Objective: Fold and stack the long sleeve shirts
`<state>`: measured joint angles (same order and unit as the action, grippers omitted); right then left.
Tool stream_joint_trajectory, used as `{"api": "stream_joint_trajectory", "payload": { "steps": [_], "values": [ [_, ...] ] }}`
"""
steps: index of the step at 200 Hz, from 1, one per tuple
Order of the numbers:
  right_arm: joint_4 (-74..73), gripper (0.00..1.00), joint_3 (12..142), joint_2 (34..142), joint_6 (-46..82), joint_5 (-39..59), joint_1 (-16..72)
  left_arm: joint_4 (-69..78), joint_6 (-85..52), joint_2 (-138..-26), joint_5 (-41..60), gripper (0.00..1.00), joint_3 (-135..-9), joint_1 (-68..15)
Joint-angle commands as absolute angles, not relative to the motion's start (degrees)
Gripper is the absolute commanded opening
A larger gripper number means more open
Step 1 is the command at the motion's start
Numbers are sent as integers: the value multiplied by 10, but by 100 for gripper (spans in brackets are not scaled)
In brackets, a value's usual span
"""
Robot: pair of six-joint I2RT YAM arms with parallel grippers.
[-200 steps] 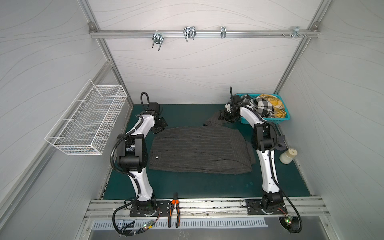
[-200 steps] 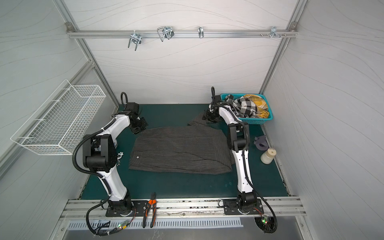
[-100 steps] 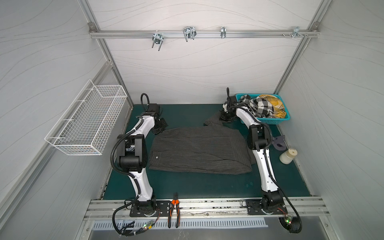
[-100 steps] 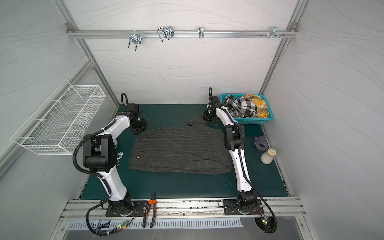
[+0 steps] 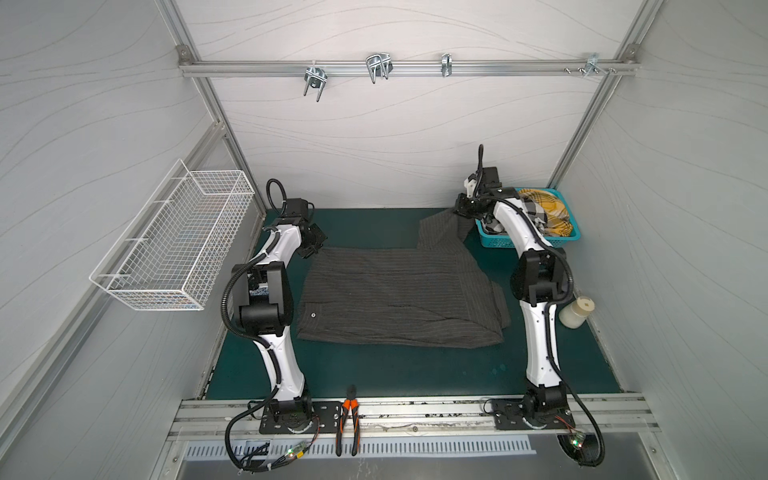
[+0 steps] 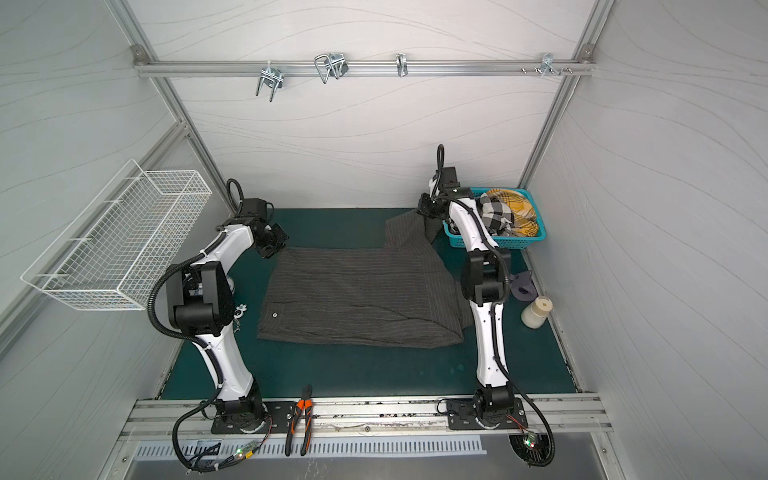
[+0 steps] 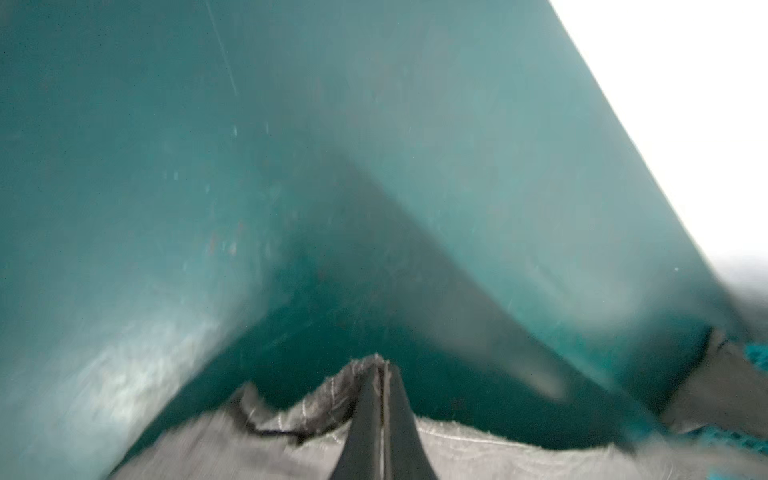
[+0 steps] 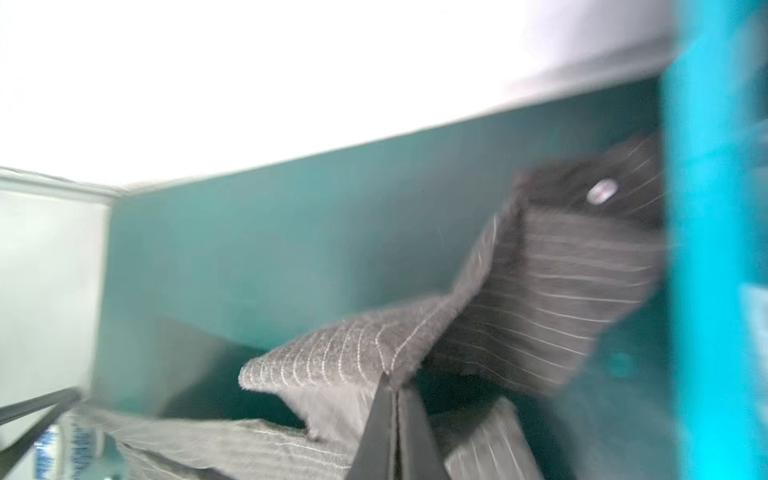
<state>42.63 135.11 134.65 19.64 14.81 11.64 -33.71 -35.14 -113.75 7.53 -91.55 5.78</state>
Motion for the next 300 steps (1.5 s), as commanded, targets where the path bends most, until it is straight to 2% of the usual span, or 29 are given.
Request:
{"api": "stream_joint_trajectory", "payload": {
  "steps": [1, 66, 123, 198, 242, 287, 300],
  "values": [
    [430, 0, 1306, 1291, 183, 153, 119, -308, -376, -1156, 112, 0, -932, 67],
    [378, 0, 1070, 1116, 225, 174, 157, -260, -383, -1092, 137, 0, -817, 72],
    [336, 0, 816, 946, 266, 123, 190, -227, -411, -995, 116, 0, -701, 91],
    [345, 0, 683, 816, 265, 117, 189, -248, -413, -992, 102, 0, -673, 104],
    [335, 0, 603, 763, 280, 107, 177, -241, -410, -956, 100, 0, -615, 104],
    [328, 0, 548, 753, 286, 116, 185, -246, -417, -933, 83, 0, -560, 104],
    [321, 0, 530, 757, 288, 122, 190, -268, -411, -938, 83, 22, -573, 104]
  ]
}}
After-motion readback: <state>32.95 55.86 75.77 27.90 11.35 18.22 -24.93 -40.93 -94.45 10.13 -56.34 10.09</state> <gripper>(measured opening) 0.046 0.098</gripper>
